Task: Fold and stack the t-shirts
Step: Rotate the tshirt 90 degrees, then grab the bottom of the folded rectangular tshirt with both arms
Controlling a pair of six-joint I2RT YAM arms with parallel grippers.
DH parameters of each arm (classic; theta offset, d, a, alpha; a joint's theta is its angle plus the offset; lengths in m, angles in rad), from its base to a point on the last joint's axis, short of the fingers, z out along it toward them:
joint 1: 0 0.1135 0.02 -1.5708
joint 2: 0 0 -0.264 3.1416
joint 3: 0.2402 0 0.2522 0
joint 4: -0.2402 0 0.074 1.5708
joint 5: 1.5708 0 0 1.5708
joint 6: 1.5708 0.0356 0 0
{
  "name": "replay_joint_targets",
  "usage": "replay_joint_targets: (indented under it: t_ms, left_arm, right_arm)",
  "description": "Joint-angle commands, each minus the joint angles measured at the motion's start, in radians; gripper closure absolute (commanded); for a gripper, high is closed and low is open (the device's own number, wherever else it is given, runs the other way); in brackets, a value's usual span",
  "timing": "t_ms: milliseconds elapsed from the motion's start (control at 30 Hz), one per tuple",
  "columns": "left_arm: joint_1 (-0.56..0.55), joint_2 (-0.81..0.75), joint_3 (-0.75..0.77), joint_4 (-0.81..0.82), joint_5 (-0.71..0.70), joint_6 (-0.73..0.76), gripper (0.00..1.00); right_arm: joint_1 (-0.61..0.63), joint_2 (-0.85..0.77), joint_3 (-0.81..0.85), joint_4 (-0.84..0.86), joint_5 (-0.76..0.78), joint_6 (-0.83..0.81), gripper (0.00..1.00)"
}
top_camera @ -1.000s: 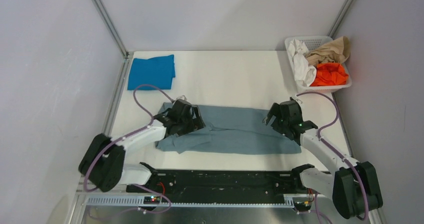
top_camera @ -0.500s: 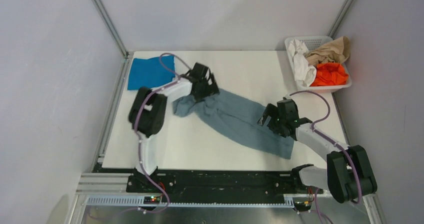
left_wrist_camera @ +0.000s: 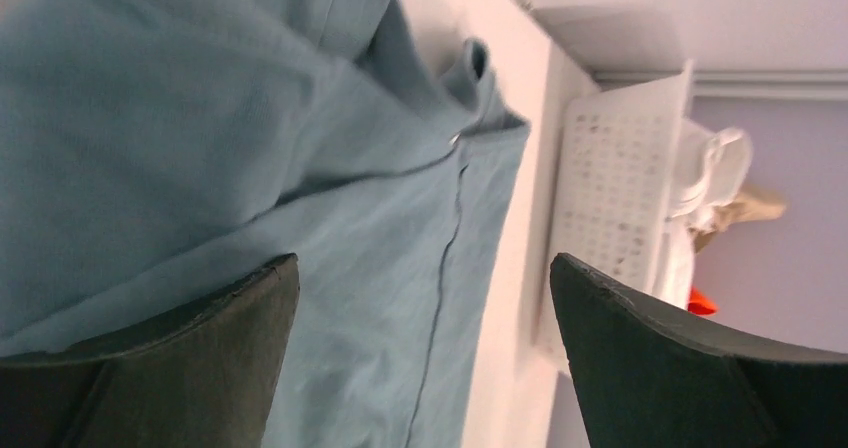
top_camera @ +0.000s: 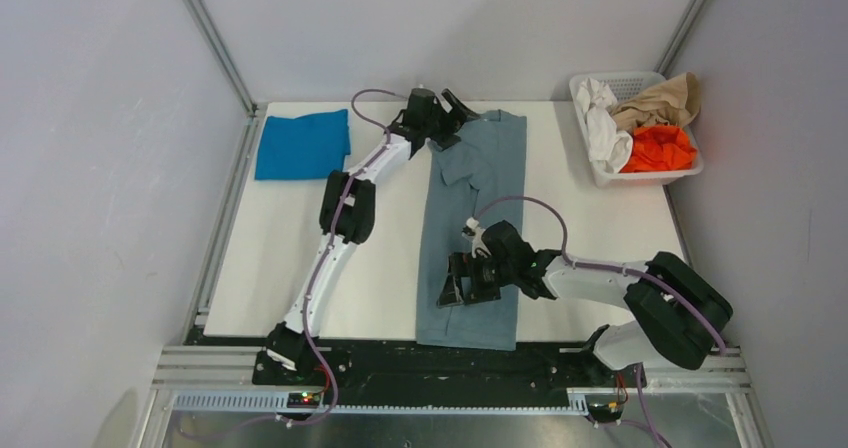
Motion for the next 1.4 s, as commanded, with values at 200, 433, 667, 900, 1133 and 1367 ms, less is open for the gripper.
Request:
replay_joint_targets:
  t_ms: [200, 433, 667, 900, 1133, 1367]
  left_arm:
    - [0.021, -0.074, -0.004, 0.387, -0.047, 0.035, 0.00]
    - [0.016, -0.329, -0.091, 0.296, 0.078, 0.234, 0.00]
    - [-0.034, -0.828, -0.650, 0.084, 0.090, 0.425, 0.00]
    - [-0.227, -1.407, -1.404, 0.037, -0.497, 0.445, 0.00]
    - [-0.503, -1.651, -1.847, -0.044, -0.548, 0.186, 0.00]
    - [-0.774, -1.668, -1.930, -0.159, -0.547, 0.050, 0.02]
  right_arm:
    - [0.091, -0.081, 0.016, -0.135, 0.003, -0.117, 0.01]
    - [0.055, -0.417, 0.014, -0.408, 0.297, -0.055, 0.01]
    - [-0.075, -0.657, -0.023, -0.629, 0.366, 0.059, 0.01]
    - [0.177, -0.651, -0.028, -0.805, 0.617, 0.233, 0.04]
    - [0.379, -0.438, -0.004, -0.758, 0.723, 0.342, 0.10]
    - [0.445, -0.278, 0.024, -0.698, 0.769, 0.361, 0.18]
